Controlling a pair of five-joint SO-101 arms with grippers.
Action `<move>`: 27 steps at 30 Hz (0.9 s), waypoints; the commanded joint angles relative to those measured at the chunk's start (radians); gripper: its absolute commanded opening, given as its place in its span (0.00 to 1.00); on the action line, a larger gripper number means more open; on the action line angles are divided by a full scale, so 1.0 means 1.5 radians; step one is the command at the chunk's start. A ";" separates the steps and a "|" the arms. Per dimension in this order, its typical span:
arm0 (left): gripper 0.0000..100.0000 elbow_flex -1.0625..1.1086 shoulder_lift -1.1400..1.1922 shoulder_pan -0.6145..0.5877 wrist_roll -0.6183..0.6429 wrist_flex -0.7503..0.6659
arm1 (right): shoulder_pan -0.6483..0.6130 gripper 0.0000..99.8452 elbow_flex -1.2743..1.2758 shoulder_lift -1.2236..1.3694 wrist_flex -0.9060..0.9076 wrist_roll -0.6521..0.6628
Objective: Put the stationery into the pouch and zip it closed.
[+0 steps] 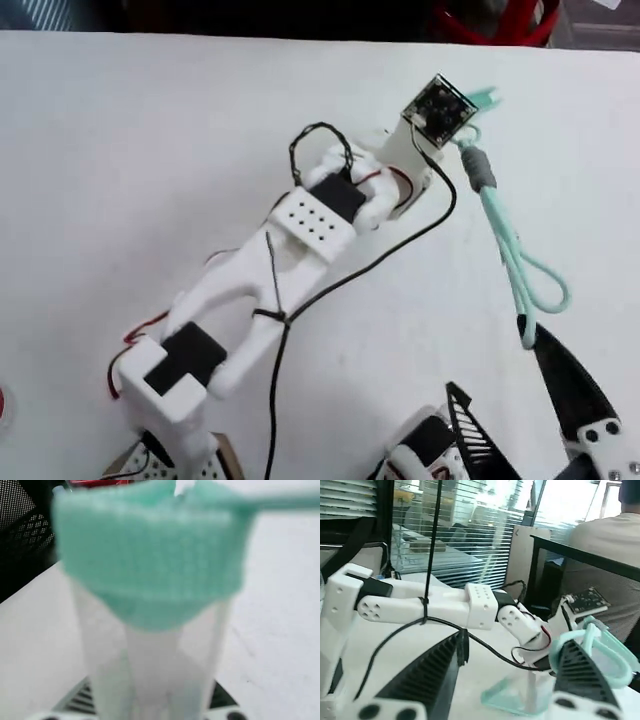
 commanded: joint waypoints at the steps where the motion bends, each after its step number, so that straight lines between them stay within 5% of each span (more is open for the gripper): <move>1: 0.02 -0.004 -0.094 -0.010 0.024 0.064 | 0.071 0.27 0.079 -0.051 -0.001 0.045; 8: 0.02 -0.003 -0.278 -0.011 0.024 0.203 | 0.156 0.27 0.228 -0.034 -0.005 0.057; 17: 0.02 -0.003 -0.477 -0.010 0.024 0.278 | 0.170 0.19 0.228 0.011 -0.014 0.121; 21: 0.02 -0.003 -0.564 -0.009 0.012 0.332 | 0.245 0.18 0.229 0.015 -0.076 0.119; 27: 0.02 -0.002 -0.689 0.064 -0.254 0.493 | 0.373 0.01 0.348 0.020 -0.238 0.116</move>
